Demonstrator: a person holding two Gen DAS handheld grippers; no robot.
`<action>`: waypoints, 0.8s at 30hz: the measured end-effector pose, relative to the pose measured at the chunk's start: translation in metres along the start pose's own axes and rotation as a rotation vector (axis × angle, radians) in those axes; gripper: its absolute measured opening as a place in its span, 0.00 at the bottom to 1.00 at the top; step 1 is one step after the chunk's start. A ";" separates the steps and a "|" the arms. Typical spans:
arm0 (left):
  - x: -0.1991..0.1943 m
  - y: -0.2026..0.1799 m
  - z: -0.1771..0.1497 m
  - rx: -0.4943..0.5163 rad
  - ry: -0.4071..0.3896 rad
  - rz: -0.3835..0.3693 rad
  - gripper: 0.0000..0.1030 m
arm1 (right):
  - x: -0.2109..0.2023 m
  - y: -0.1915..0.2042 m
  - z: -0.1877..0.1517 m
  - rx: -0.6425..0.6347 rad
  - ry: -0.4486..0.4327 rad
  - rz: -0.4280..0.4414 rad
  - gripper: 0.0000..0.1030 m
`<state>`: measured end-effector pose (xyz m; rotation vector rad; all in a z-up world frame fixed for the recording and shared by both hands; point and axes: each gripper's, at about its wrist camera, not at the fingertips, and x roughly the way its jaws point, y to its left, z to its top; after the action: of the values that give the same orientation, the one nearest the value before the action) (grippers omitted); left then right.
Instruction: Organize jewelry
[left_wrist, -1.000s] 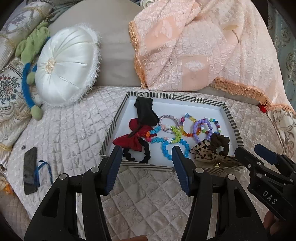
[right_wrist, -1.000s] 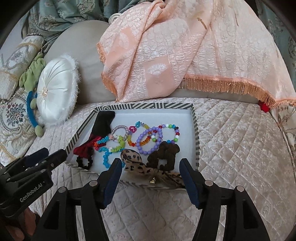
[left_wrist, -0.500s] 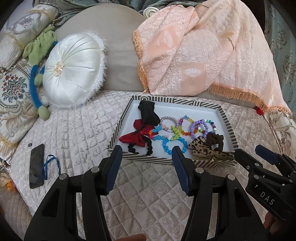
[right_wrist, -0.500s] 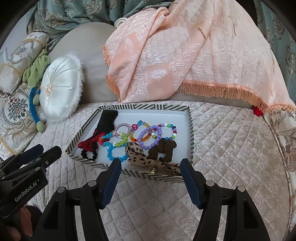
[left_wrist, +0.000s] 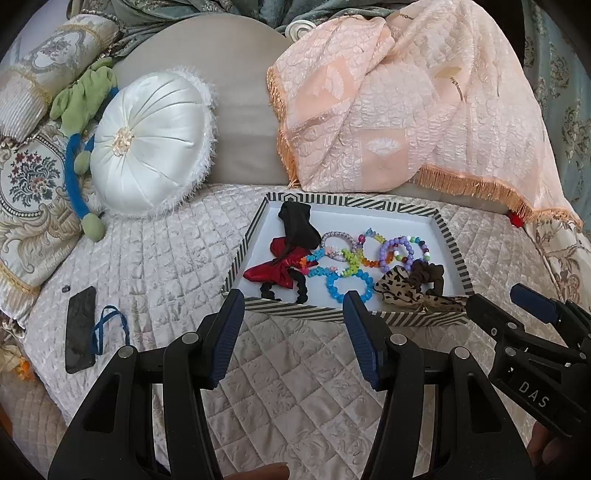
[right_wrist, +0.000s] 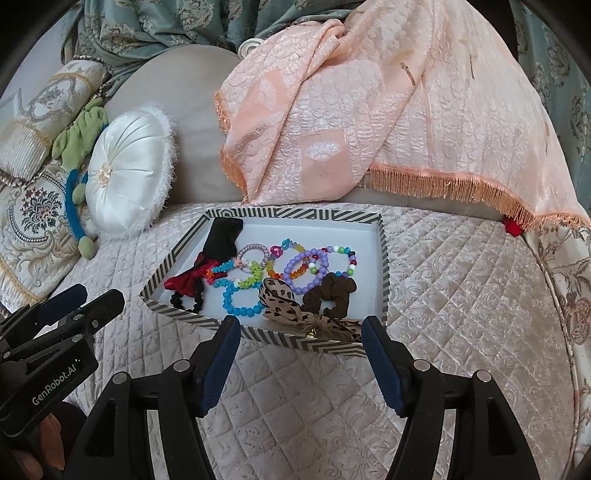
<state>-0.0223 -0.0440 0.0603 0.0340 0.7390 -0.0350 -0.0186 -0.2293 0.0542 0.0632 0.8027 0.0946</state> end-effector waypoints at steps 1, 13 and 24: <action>0.000 0.000 0.000 0.002 -0.001 0.002 0.54 | 0.000 0.000 0.000 0.000 0.000 0.001 0.64; 0.001 -0.002 -0.002 0.009 0.003 0.000 0.54 | 0.000 -0.001 -0.003 0.000 0.005 0.004 0.65; 0.004 -0.003 -0.003 0.012 0.008 -0.002 0.54 | 0.004 -0.004 -0.003 0.004 0.018 0.013 0.65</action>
<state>-0.0212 -0.0472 0.0553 0.0450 0.7473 -0.0412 -0.0176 -0.2327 0.0484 0.0712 0.8208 0.1060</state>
